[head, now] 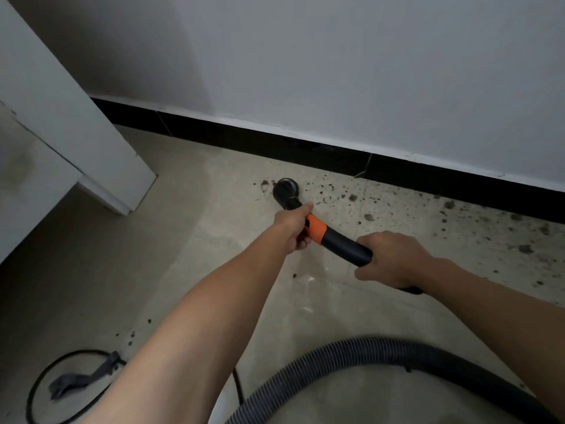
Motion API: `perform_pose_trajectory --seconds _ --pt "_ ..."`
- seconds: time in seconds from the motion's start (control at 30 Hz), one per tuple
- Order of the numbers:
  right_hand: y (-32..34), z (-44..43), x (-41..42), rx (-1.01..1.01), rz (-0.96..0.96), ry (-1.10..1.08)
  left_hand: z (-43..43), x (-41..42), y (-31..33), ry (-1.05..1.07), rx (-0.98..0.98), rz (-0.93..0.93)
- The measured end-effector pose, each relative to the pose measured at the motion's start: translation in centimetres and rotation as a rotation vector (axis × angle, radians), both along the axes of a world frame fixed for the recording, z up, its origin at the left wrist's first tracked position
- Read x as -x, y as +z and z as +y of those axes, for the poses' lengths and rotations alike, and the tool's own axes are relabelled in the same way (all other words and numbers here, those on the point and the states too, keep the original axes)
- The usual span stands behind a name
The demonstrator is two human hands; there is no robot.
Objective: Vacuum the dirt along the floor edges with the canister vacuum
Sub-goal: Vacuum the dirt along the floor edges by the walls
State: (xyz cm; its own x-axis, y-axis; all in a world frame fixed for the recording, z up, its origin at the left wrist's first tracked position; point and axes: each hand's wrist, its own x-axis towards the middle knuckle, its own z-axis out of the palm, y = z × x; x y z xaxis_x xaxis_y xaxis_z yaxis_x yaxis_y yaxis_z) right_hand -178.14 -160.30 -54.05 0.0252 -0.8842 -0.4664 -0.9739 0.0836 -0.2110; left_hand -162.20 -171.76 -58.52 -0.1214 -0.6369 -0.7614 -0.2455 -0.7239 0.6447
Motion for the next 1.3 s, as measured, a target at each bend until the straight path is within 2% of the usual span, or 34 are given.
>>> perform_pose_trajectory --seconds 0.3,0.47,0.73,0.93,1.3 --pt "-0.2 -3.5 0.3 -0.039 0.04 -0.027 -3.3 1.4 0.0 -0.011 0.033 -0.022" --pt "-0.8 0.4 0.2 -0.017 -0.006 0.075 1.3 -1.2 0.1 0.013 -0.022 -0.008" --pt "-1.7 2.4 -3.3 0.021 0.025 0.21 5.9 -5.3 -0.7 0.235 -0.011 -0.017" --pt "-2.1 -0.5 -3.7 0.046 0.02 0.142 2.8 -4.9 -0.2 0.241 0.029 -0.013" --pt "-2.5 -8.6 -2.4 0.018 -0.033 -0.032 -7.0 -1.5 0.0 0.13 0.092 -0.002"
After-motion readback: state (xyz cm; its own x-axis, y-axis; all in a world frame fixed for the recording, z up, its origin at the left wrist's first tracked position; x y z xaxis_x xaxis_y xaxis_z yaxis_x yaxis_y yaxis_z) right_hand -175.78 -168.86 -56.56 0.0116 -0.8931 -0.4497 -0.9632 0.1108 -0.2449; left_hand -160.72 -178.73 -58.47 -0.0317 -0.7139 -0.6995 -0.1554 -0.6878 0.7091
